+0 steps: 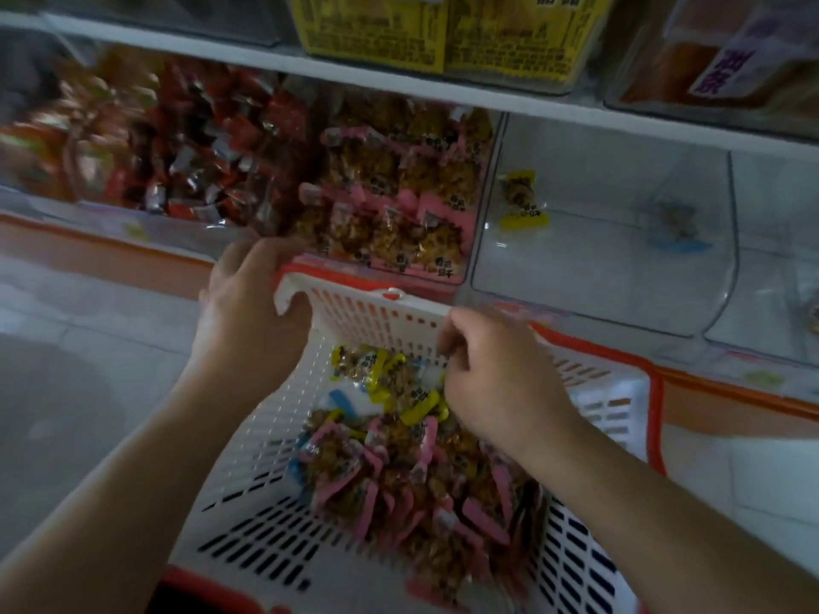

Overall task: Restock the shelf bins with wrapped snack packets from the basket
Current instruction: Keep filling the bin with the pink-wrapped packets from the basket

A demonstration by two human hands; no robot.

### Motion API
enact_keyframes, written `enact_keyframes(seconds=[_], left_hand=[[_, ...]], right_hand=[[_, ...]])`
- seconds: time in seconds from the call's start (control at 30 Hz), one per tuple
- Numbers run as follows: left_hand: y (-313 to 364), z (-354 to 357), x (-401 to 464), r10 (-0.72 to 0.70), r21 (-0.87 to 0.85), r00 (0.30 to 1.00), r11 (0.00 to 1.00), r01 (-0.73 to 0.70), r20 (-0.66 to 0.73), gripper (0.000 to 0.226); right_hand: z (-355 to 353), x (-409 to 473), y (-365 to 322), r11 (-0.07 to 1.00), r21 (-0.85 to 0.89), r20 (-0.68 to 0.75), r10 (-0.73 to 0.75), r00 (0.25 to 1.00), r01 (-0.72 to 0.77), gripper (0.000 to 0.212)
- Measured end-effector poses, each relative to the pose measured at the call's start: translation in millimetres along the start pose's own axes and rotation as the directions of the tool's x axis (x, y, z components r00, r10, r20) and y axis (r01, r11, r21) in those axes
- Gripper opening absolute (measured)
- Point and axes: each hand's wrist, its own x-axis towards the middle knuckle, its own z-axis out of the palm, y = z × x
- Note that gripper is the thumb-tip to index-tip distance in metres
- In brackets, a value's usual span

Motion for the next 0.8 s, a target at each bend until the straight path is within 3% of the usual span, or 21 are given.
enact_keyframes(seconds=[0.1,0.17,0.3,0.4,0.53,0.6,0.7,0.8], left_hand=[[-29,-7,-31,-0.247,0.07,0.963,0.968,0.24,0.109,0.07],[-41,-7,-42,-0.362,0.097,0.905,0.932,0.349,0.224,0.073],[-50,-3,-45,-0.392,0.127,0.863,0.92,0.37,0.32,0.052],[-50,-2,-37,-0.434,0.175,0.826,0.901,0.398,0.359,0.053],[-46,-4,-27,-0.456,0.167,0.796,0.889,0.425,0.398,0.057],[-41,-7,-24,-0.407,0.136,0.842,0.913,0.384,0.355,0.058],[-34,-15,-22,-0.287,0.01,0.948,0.958,0.288,0.138,0.053],[-29,-23,-18,-0.169,-0.131,0.985,0.977,0.171,0.03,0.035]], right_hand=[[38,-3,-3,0.99,-0.139,0.334,0.051,0.941,-0.004,0.02],[70,-3,3,0.984,-0.178,0.475,0.06,0.878,0.03,0.031],[131,-6,27,0.946,-0.295,0.613,0.08,0.786,0.134,0.085],[163,-10,37,0.907,-0.379,0.603,0.093,0.792,0.182,0.093],[189,-11,43,0.868,-0.46,0.492,0.073,0.867,0.188,0.076],[191,-9,39,0.848,-0.502,0.409,0.059,0.911,0.17,0.067],[181,-6,32,0.872,-0.473,0.351,0.056,0.935,0.125,0.047],[147,4,16,0.961,-0.254,0.27,0.18,0.946,-0.11,0.029]])
